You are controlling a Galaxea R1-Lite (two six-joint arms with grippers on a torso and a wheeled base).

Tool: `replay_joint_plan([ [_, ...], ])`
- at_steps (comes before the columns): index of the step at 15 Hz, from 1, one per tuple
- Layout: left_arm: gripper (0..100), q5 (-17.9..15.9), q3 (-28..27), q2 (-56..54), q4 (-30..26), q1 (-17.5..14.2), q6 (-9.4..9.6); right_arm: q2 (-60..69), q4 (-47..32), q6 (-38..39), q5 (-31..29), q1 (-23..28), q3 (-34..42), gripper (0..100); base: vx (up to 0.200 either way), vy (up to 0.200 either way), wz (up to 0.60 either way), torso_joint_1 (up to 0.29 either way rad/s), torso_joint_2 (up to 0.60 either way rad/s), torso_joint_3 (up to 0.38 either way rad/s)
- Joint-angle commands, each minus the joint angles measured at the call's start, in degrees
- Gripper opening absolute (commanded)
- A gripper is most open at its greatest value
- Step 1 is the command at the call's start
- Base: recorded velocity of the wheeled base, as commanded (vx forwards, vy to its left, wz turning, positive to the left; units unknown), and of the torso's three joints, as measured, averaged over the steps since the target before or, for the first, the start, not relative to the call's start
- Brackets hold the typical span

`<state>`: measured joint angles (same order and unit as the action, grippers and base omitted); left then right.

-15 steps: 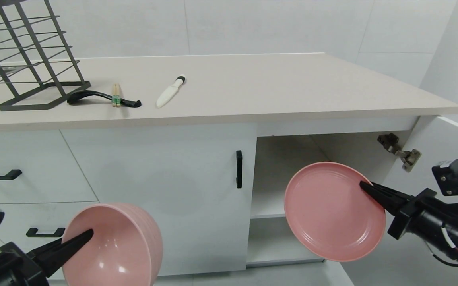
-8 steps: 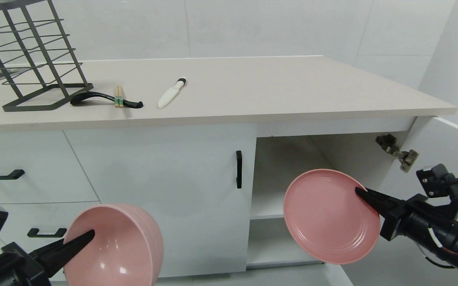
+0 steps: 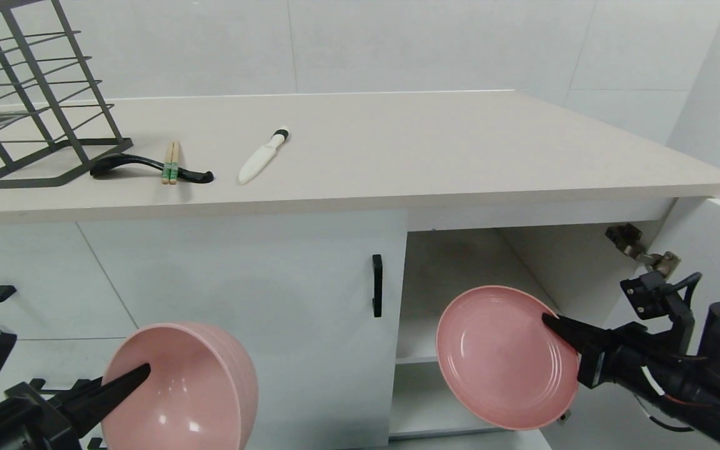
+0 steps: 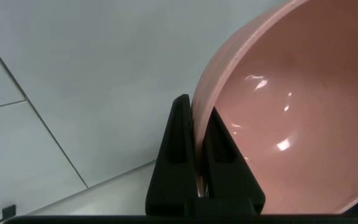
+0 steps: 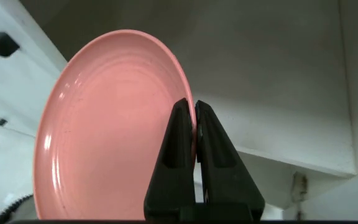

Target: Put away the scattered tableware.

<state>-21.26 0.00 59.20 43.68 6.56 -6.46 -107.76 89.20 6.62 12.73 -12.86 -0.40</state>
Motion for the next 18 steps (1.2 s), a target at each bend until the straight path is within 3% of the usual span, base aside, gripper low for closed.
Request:
replay_joint_plan([
  [1,0,-0.01,0.00,-0.14,0.09,0.12,0.04,-4.91,0.80,1.55,-0.42,1.79,-3.46,0,0.000,0.000,0.00,0.000,0.00,0.000],
  [5,0,-0.10,0.00,-0.31,-0.88,0.21,0.40,-9.48,0.80,3.22,-0.42,2.05,-7.60,0,0.000,0.000,0.00,0.000,0.00,0.000],
  [9,0,-0.10,0.00,-0.40,-3.34,0.30,3.38,-18.97,0.80,3.31,-0.51,2.05,-13.40,0,0.000,0.000,0.00,0.000,0.00,0.000],
  [11,0,-0.10,0.00,-0.66,-3.51,0.30,3.38,-23.10,0.80,3.40,-0.51,2.05,-16.30,0,0.000,0.000,0.00,0.000,0.00,0.000],
  [14,0,-0.18,0.00,-1.10,-3.60,0.74,3.30,-25.65,0.80,4.98,-0.51,1.52,-20.87,0,0.200,0.000,0.00,0.001,0.00,0.006],
  [18,0,-0.18,0.00,-4.35,-6.06,3.02,3.21,-27.41,0.80,7.88,-0.51,1.00,-23.33,0,0.000,0.000,0.00,0.000,0.00,0.000],
])
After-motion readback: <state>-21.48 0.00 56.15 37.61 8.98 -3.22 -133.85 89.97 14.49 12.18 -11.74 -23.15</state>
